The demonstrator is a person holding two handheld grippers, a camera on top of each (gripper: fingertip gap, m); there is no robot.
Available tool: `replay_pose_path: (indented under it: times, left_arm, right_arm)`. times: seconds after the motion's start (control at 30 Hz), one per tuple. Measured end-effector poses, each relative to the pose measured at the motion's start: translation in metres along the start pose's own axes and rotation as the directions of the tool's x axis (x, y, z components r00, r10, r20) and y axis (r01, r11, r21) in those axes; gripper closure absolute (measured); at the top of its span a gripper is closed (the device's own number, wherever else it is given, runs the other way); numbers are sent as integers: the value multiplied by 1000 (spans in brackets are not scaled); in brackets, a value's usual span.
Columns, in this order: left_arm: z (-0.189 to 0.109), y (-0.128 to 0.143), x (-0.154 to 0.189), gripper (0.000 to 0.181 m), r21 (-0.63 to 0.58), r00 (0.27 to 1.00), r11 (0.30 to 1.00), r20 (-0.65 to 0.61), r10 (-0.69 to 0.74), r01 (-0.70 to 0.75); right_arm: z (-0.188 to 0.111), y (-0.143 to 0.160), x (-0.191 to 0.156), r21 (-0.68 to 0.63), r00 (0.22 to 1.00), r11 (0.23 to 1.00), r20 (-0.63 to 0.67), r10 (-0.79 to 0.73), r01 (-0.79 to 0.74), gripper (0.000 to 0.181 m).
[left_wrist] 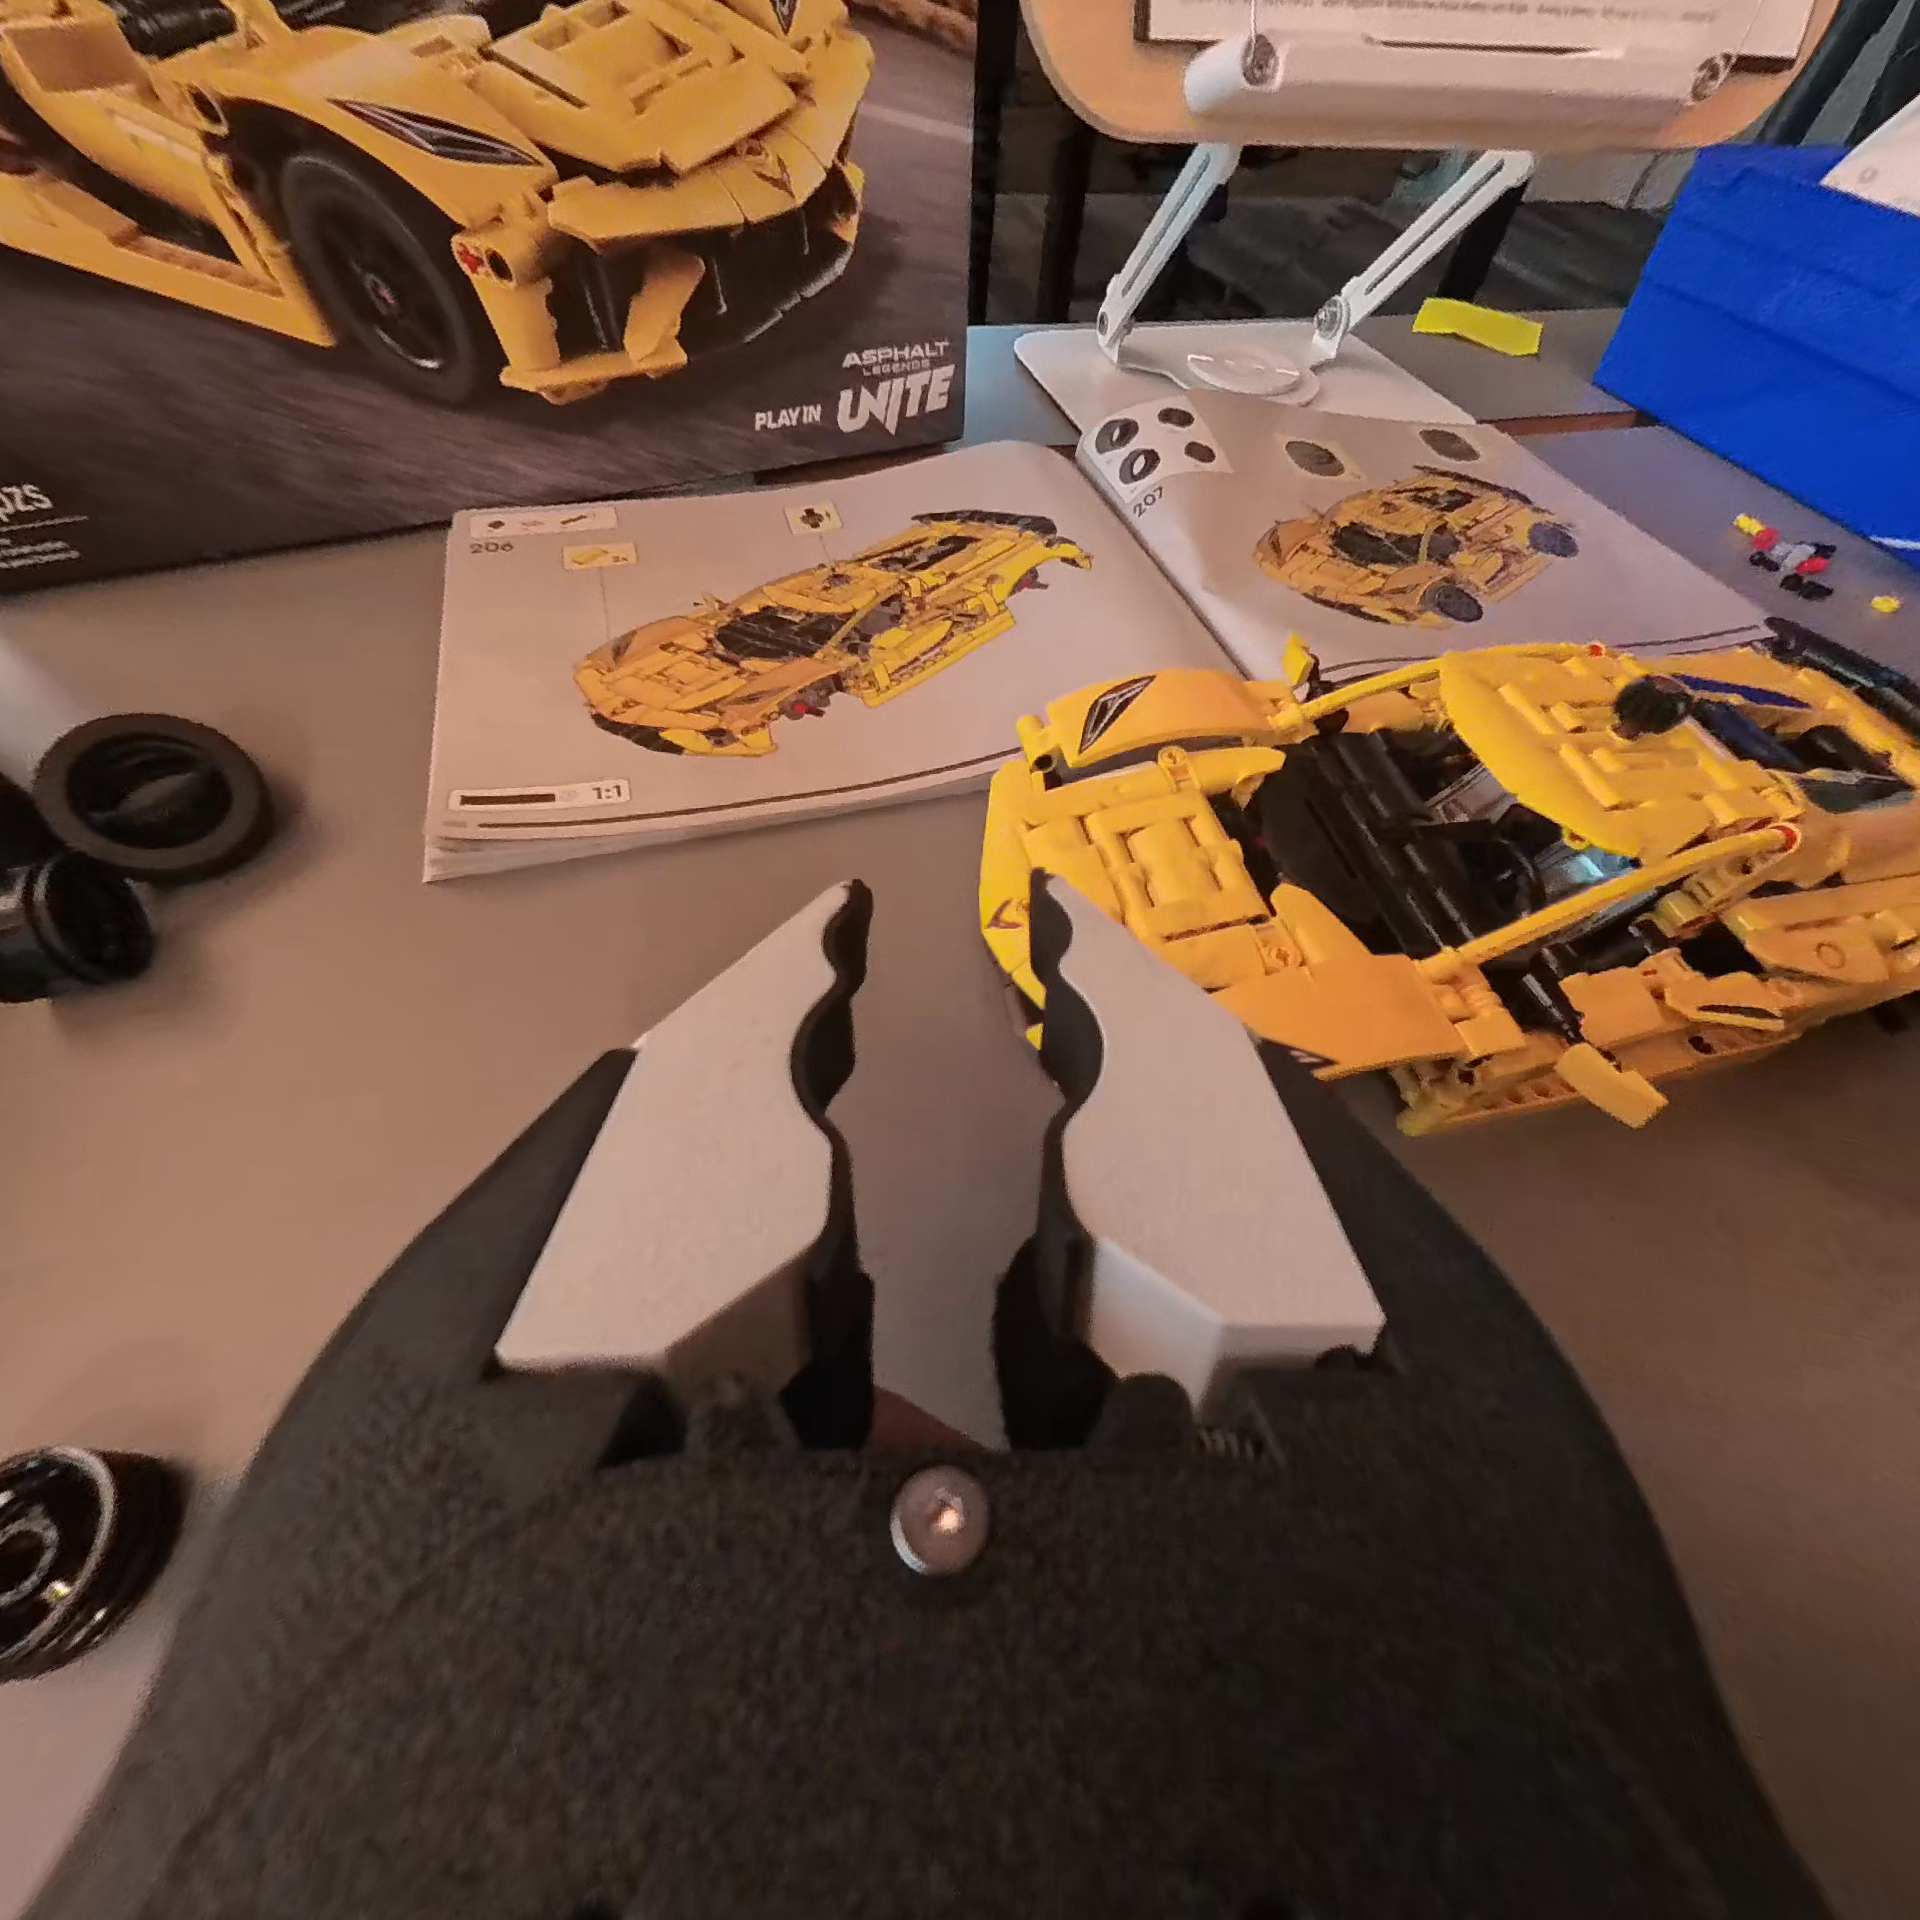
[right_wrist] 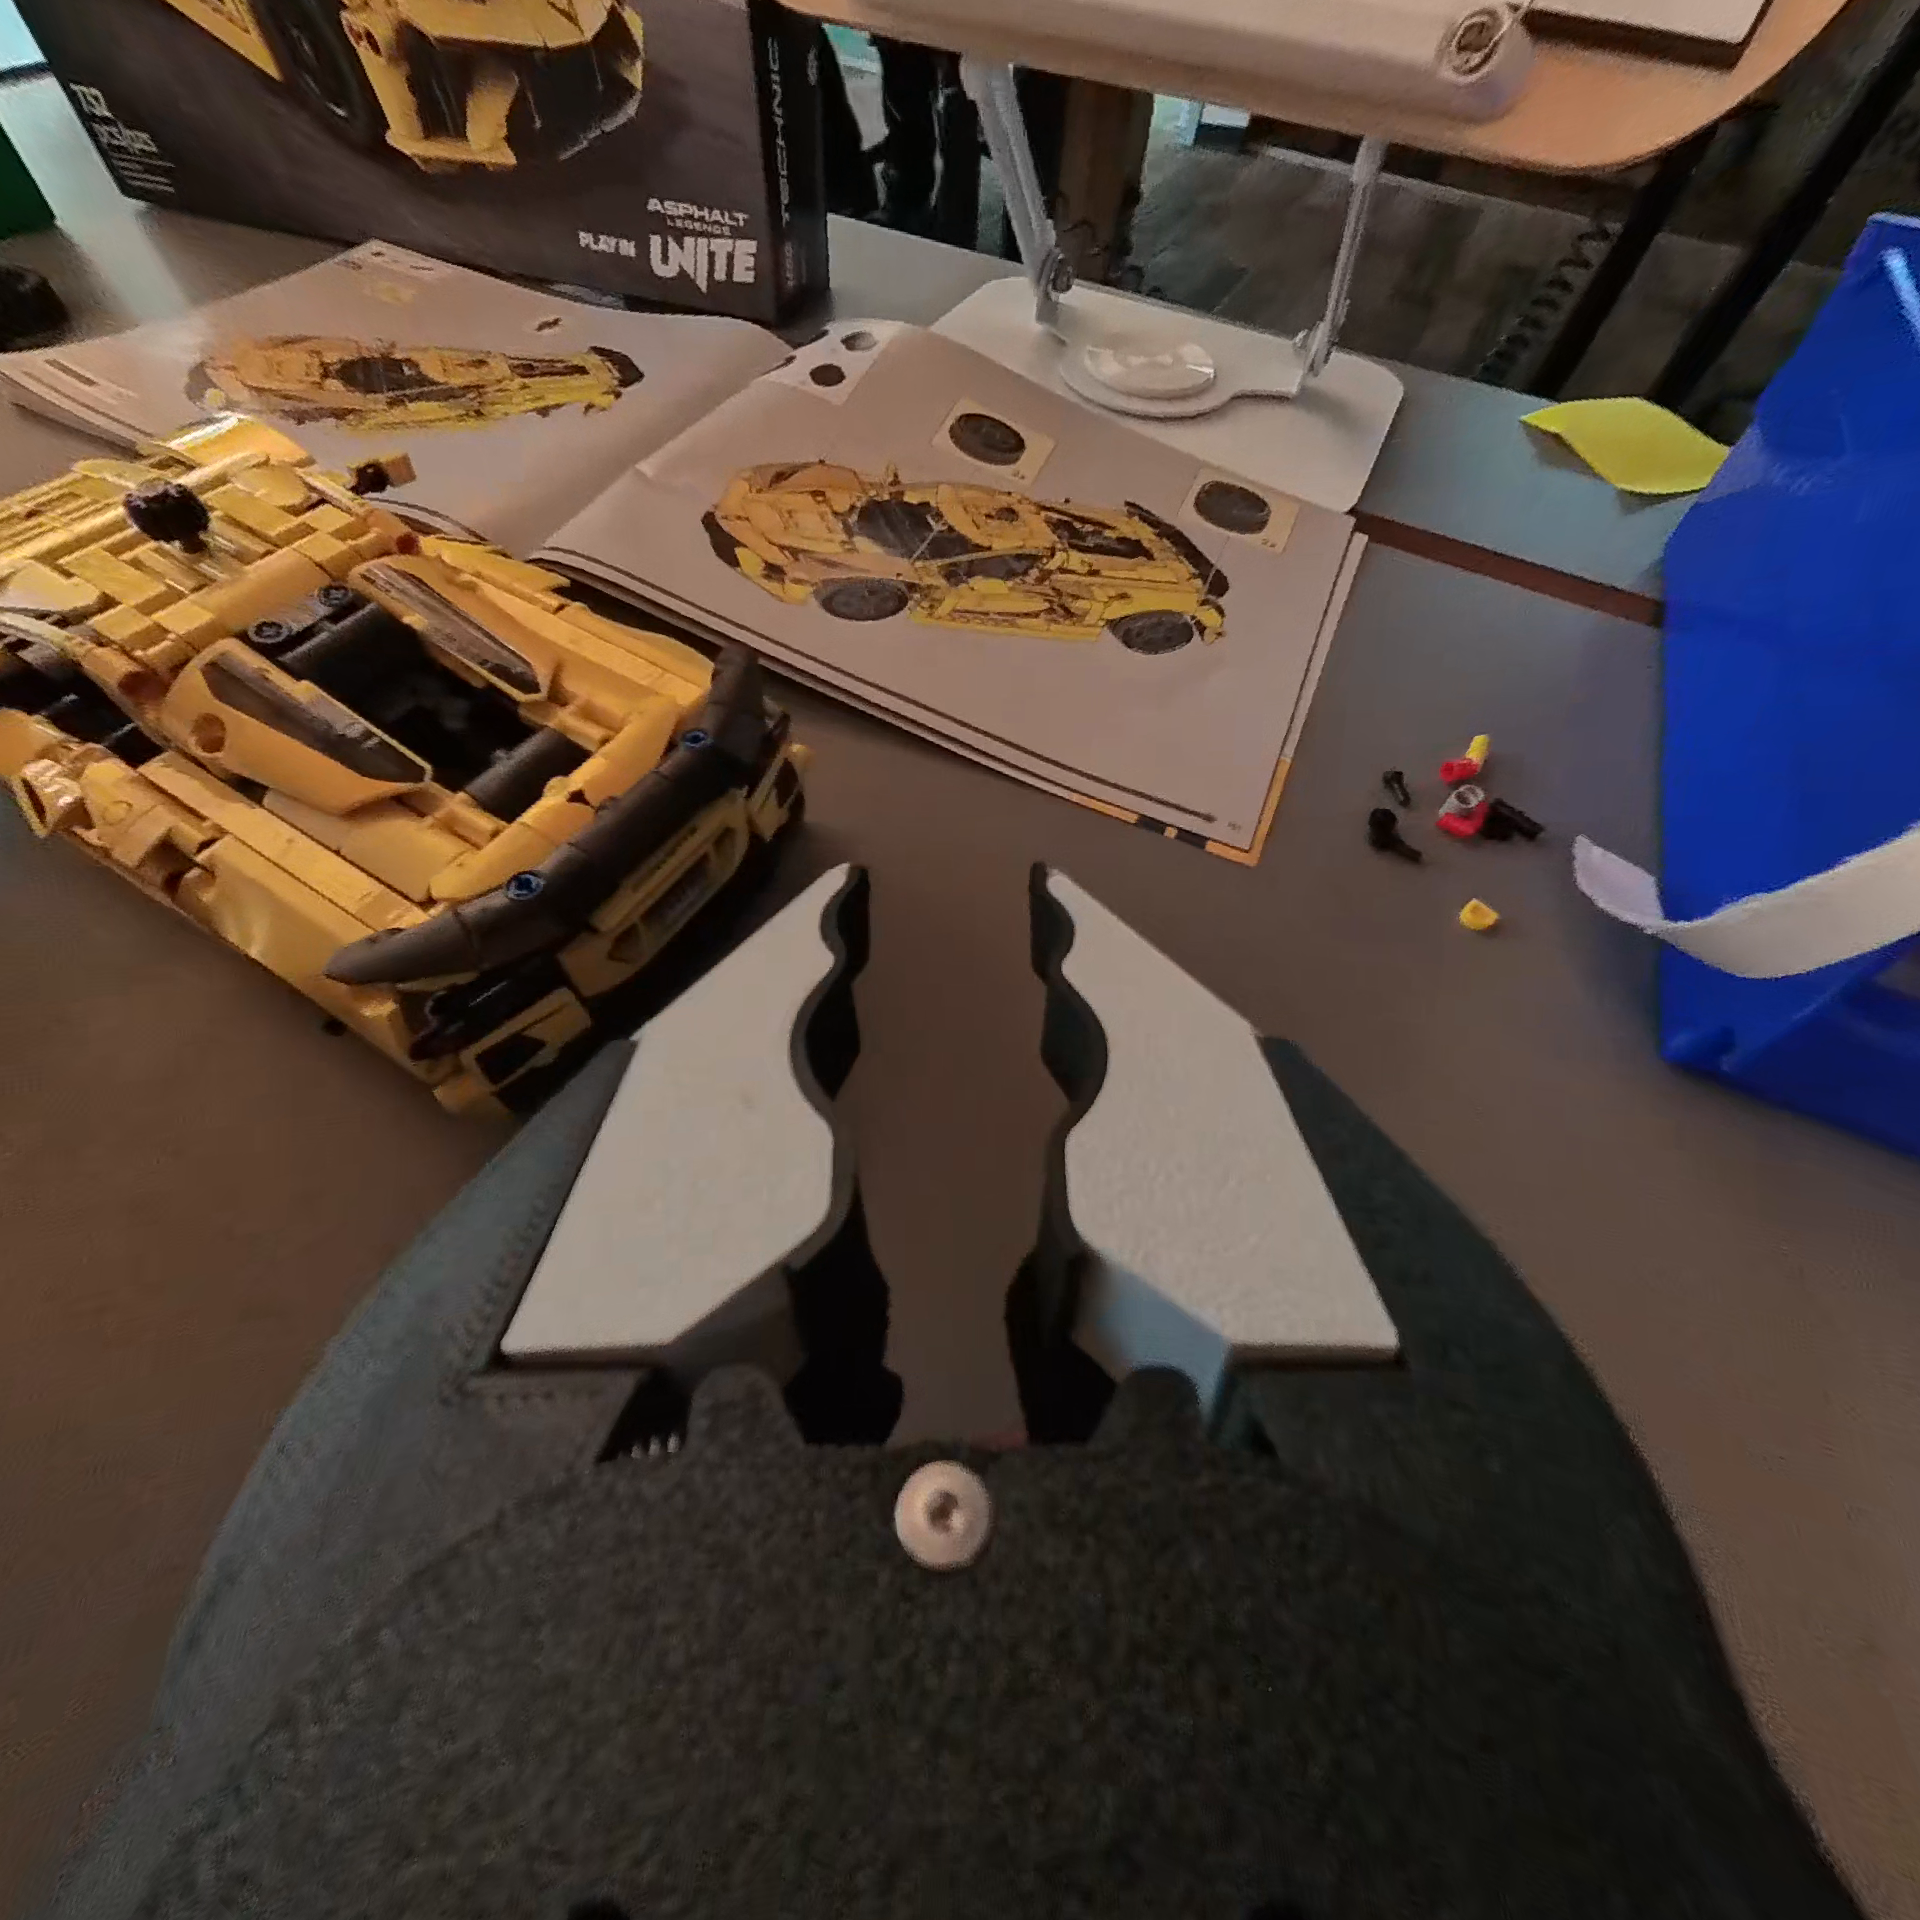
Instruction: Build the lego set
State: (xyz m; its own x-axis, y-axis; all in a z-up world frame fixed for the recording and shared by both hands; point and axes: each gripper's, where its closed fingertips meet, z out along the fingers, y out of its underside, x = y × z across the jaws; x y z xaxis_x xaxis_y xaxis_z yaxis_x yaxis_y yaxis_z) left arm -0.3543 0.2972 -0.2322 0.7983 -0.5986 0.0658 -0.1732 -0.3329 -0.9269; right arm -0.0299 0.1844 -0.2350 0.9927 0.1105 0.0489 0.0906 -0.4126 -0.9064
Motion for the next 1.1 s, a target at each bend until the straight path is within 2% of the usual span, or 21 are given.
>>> replay_pose_path:
  times: [0.23,0.43,0.57,0.67,0.7,0.77,0.87,1.0,1.1]
  left_arm:
    - [0,5,6,150,-32,998,999,-46,-31,29]
    - [0,5,8,150,-35,995,998,-74,-63,60]
    - [0,4,9,150,-33,994,997,-79,-69,66]
    - [-1,4,10,150,-31,993,997,-86,-77,74]
    - [-2,4,10,150,-29,993,997,-87,-77,75]
    - [-2,3,10,150,-27,993,997,-86,-76,74]
    - [-2,4,13,150,-30,992,997,-99,-78,76]
    - [-1,6,21,150,-37,993,999,-111,-44,40]
    - [-2,7,20,150,-35,995,999,-97,-16,13]
  right_arm:
    - [7,3,-9,-37,999,999,35,-14,15,150]
    - [5,-1,2,-17,1000,1000,12,26,-26,150]
    - [-7,-5,26,8,996,999,-84,-30,31,148]
    - [-43,-9,65,25,982,999,-187,-28,33,140]
    - [-56,-5,67,9,988,1000,-153,-6,8,139]
    - [-76,23,54,-109,1000,994,-16,12,-14,140]
    - [-97,72,18,-297,986,948,149,-69,112,143]
    - [-95,90,-24,-305,948,922,278,-155,240,154]
    - [-90,88,-30,-295,942,928,309,-134,228,156]
